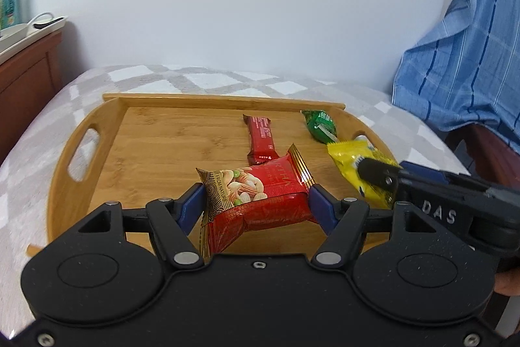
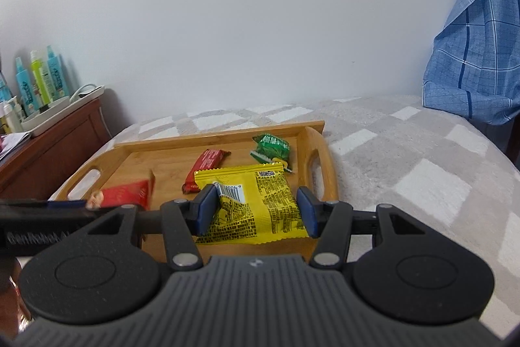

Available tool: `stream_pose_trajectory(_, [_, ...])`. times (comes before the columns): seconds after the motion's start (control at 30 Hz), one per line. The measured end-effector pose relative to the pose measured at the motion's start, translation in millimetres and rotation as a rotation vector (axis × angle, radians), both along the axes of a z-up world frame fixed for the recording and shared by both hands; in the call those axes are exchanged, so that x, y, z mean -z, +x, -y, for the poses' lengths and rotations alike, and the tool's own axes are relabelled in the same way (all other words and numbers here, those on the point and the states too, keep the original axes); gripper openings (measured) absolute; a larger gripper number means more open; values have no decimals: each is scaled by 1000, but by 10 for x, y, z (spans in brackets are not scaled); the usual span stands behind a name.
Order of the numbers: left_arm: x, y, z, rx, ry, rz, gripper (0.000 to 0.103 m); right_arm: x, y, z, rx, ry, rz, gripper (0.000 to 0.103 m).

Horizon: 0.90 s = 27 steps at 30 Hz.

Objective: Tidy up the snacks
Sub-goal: 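Carry the red nut bag and yellow packet over the tray with both tools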

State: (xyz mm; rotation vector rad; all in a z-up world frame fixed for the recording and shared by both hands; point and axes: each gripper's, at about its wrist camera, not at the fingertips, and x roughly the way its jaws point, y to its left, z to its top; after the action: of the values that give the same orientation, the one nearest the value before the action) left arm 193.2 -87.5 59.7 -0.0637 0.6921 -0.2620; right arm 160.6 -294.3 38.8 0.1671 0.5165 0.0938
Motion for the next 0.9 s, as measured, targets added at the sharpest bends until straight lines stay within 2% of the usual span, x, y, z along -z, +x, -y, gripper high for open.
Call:
stream_pose_trajectory(0.37, [274,362,107,14,39,-48,68,115,388,8,93,54,-61,58])
stream_pose_trajectory(0.9, [291,514,254,113,51,-33,68,227,540,-53,118,41,-92,58])
